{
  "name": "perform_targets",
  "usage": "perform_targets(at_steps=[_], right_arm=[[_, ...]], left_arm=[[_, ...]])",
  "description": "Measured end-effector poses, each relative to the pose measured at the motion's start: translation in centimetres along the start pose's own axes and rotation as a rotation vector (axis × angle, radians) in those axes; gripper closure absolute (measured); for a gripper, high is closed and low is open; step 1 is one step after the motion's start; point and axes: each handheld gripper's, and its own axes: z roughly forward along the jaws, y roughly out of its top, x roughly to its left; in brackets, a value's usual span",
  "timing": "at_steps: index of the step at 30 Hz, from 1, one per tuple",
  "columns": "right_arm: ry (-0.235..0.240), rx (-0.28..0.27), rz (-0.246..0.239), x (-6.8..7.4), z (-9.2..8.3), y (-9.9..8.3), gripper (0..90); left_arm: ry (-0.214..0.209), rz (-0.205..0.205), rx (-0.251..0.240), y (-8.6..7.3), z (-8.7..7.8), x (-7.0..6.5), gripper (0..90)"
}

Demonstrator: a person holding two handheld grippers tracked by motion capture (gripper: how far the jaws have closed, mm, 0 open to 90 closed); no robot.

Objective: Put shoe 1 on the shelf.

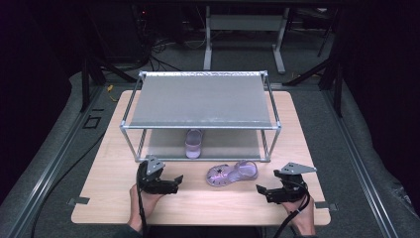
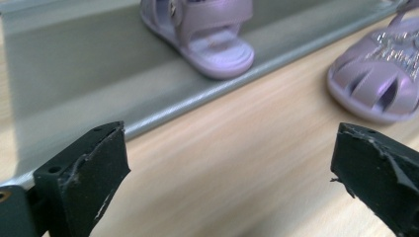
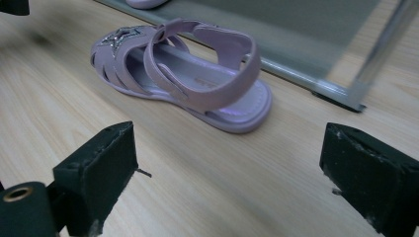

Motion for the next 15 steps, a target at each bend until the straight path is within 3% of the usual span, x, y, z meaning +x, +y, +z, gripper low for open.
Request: perform_targets(at_steps=[6, 9, 11, 13, 15], right_arm=[[0.007, 0.025, -0.035, 0.4, 1.5, 1.1, 7.6], [0.067, -0.002, -0.044, 0.3, 2.2, 1.5, 8.2], [0.065, 0.003, -0.053, 0.4, 2.3, 1.9, 9.0], [0.013, 0.031, -0.06, 0.4, 2.4, 2.3, 9.4], [0.039, 0.02, -0.06, 0.1, 2.7, 2.6, 9.9]], left_arm=[[0.005, -0.017, -0.003, -1.3, -1.5, 0.9, 0.1], [0.011, -0.021, -0.005, -2.0, -2.3, 1.1, 0.2], [0.012, -0.022, -0.006, -2.4, -2.6, 1.3, 0.5], [0.013, -0.028, -0.004, -2.7, -3.0, 1.7, 0.7], [0.017, -0.036, -0.003, -2.9, -3.3, 1.9, 0.8]])
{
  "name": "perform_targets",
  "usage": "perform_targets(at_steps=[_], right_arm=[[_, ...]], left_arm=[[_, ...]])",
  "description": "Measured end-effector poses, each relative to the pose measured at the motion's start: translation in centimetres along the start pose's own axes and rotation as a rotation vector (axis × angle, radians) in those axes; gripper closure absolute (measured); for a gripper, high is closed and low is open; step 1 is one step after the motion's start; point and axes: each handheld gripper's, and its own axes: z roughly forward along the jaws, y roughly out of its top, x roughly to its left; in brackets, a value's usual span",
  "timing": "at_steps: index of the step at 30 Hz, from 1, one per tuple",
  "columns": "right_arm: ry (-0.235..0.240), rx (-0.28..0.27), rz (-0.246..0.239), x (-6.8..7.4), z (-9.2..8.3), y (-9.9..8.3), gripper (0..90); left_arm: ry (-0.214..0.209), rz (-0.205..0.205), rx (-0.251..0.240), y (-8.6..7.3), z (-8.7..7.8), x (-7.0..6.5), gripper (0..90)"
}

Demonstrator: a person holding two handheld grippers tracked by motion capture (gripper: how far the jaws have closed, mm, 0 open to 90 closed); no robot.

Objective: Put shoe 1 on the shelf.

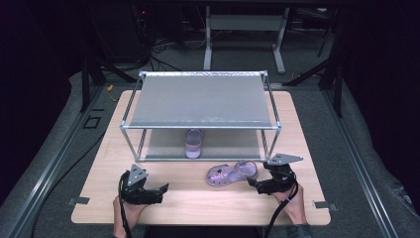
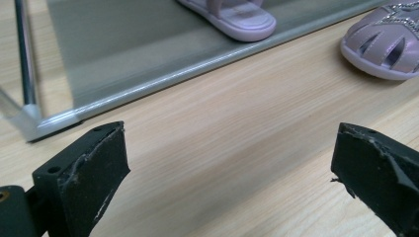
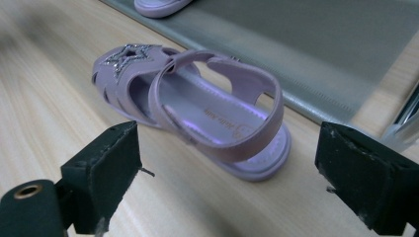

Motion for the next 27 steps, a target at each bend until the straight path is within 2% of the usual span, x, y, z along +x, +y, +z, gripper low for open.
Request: perform_targets(at_steps=[8, 13, 15, 16, 20, 26, 27], right_arm=[[-0.011, -0.005, 0.005, -0.8, 0.5, 1.0, 14.2], [-0.018, 0.002, 0.017, -1.1, 0.9, 1.5, 20.2], [-0.059, 0.025, 0.01, -1.1, 1.0, 1.7, 24.5], [-0.04, 0.029, 0.017, -1.2, 1.1, 1.7, 27.9], [-0.058, 0.037, 0.039, -1.6, 1.9, 1.9, 38.3], [-0.044, 0.077, 0.045, -1.9, 2.7, 2.1, 57.9], [-0.064, 0.092, 0.038, -1.8, 2.7, 2.2, 59.1]], left_arm=[[0.006, 0.009, -0.01, -0.4, -0.7, 0.1, 1.4], [0.01, 0.004, -0.01, -0.9, -0.9, 0.2, 1.6], [0.01, 0.001, -0.007, -1.1, -1.0, 0.3, 1.6], [0.013, -0.001, -0.008, -1.2, -1.0, 0.3, 1.6], [0.014, -0.001, -0.008, -1.3, -1.1, 0.4, 1.8], [0.009, -0.004, -0.01, -1.3, -1.2, 0.4, 2.1], [0.011, -0.002, -0.009, -1.3, -1.1, 0.3, 2.1]])
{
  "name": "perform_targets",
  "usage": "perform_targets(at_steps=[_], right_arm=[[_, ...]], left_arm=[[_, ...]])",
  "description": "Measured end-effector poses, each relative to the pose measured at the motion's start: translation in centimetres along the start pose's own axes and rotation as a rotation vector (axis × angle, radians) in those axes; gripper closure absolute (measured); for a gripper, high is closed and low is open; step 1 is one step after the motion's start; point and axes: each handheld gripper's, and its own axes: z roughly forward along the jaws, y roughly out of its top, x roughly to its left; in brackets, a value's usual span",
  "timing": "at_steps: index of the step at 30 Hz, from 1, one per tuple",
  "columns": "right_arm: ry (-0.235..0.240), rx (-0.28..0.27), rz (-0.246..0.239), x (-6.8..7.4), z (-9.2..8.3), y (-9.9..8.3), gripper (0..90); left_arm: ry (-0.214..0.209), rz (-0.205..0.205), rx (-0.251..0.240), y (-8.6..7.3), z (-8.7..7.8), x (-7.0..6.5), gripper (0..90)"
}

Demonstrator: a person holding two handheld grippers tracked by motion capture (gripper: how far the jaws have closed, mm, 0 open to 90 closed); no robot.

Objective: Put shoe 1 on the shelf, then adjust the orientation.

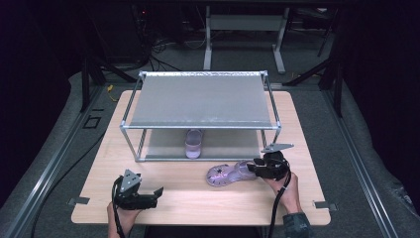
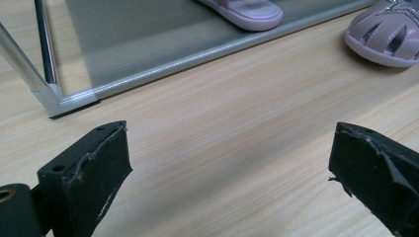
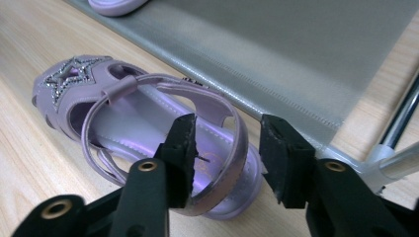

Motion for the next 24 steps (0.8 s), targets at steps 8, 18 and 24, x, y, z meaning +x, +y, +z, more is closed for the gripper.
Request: perform_targets(at_steps=[8, 18, 24], right_arm=[[0.025, -0.006, 0.01, 0.0, 0.2, -0.3, 68.3], [-0.02, 0.009, 0.056, 0.8, -0.7, -0.6, 76.4], [-0.035, 0.038, 0.145, 1.6, -1.7, -1.1, 75.7]], left_arm=[[-0.003, -0.007, -0.003, -0.2, -0.1, 0.0, 2.0], [-0.022, -0.024, -0.01, -0.4, -0.2, 0.2, 0.8], [-0.03, -0.027, -0.004, -0.4, -0.2, 0.2, 0.5]])
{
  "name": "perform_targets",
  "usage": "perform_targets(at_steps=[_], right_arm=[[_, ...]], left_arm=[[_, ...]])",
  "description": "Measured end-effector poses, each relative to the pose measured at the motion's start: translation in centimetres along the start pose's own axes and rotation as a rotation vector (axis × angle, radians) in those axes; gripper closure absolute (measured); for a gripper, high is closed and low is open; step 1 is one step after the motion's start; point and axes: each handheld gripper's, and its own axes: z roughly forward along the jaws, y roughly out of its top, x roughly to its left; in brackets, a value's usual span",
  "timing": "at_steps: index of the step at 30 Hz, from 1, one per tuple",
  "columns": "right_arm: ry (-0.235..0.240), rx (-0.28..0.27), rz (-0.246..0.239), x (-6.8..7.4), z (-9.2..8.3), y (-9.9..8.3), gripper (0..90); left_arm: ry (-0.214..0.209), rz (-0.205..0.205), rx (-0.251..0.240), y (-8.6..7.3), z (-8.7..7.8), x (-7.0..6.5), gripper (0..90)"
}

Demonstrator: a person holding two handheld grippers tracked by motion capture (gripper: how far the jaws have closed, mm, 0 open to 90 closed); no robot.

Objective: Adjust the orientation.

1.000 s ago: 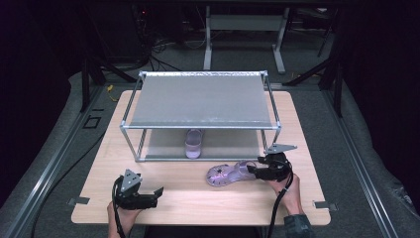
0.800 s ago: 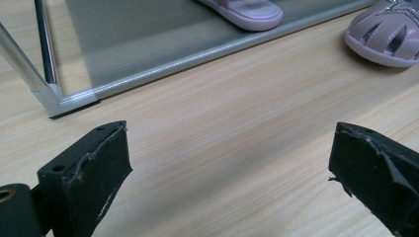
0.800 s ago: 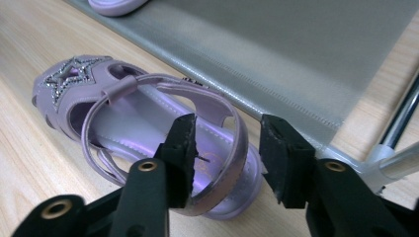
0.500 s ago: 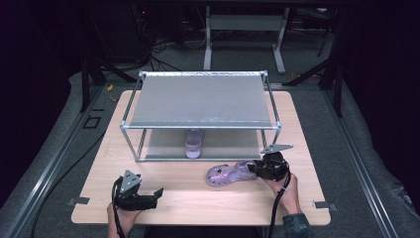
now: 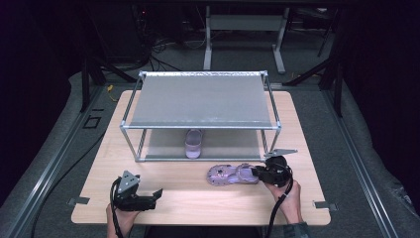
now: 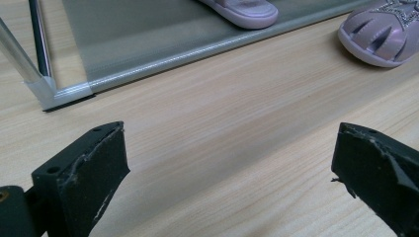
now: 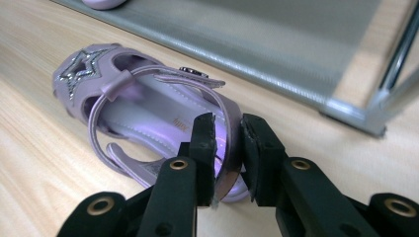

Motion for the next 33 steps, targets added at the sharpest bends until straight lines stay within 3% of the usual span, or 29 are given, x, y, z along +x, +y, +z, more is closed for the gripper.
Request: perform_targets(at_steps=[4, 11, 14, 15, 17, 19, 21, 22, 25, 26, 27, 29, 31, 33], right_arm=[[0.002, 0.007, 0.046, 0.4, -0.9, -0.6, 73.9], [0.014, 0.003, 0.069, 1.3, -2.0, -1.9, 71.5], [0.022, -0.029, 0.015, 1.4, -2.4, -2.1, 65.9], [-0.005, -0.04, -0.018, 1.4, -2.5, -2.1, 64.0], [0.016, -0.051, -0.04, 1.0, -2.5, -2.1, 55.9], [0.003, -0.074, -0.067, 0.8, -2.5, -2.1, 45.3], [0.078, -0.112, -0.107, 0.5, -2.6, -2.2, 34.8], [0.069, -0.116, -0.122, 0.6, -2.5, -2.1, 27.8], [0.115, -0.108, -0.191, 1.0, -2.2, -2.1, 14.3], [0.134, -0.097, -0.211, 1.1, -1.9, -2.1, 13.2], [0.122, -0.092, -0.227, 1.3, -1.7, -2.2, 11.7], [0.16, -0.069, -0.25, 1.5, -0.9, -2.2, 5.9], [0.117, -0.04, -0.29, 1.8, -0.4, -2.2, 4.7], [0.145, -0.049, -0.302, 1.7, 0.4, -2.2, 3.9]], left_arm=[[-0.029, -0.014, 0.0, -0.1, 0.2, 0.0, 0.0], [-0.014, 0.011, -0.002, -0.2, 0.1, 0.0, 0.0], [-0.001, 0.009, 0.002, -0.3, 0.1, 0.2, 0.0], [0.001, 0.006, -0.001, -0.3, 0.1, 0.3, 0.0], [0.002, 0.007, 0.0, -0.3, 0.1, 0.3, 0.0], [-0.003, 0.006, 0.002, -0.4, 0.1, 0.2, 0.0], [-0.006, 0.006, 0.002, -0.4, 0.1, 0.2, 0.0], [-0.007, 0.006, 0.002, -0.3, 0.1, 0.2, 0.0], [-0.007, 0.013, 0.004, -0.3, 0.1, 0.1, 0.0], [-0.009, 0.014, 0.003, -0.3, 0.1, 0.1, 0.0], [-0.012, 0.012, 0.002, -0.3, 0.1, 0.0, 0.0], [-0.013, 0.013, 0.006, -0.3, 0.2, 0.0, 0.0], [-0.015, 0.014, 0.005, -0.3, 0.2, 0.0, 0.0], [-0.015, 0.018, 0.01, -0.3, 0.2, 0.0, 0.0]])
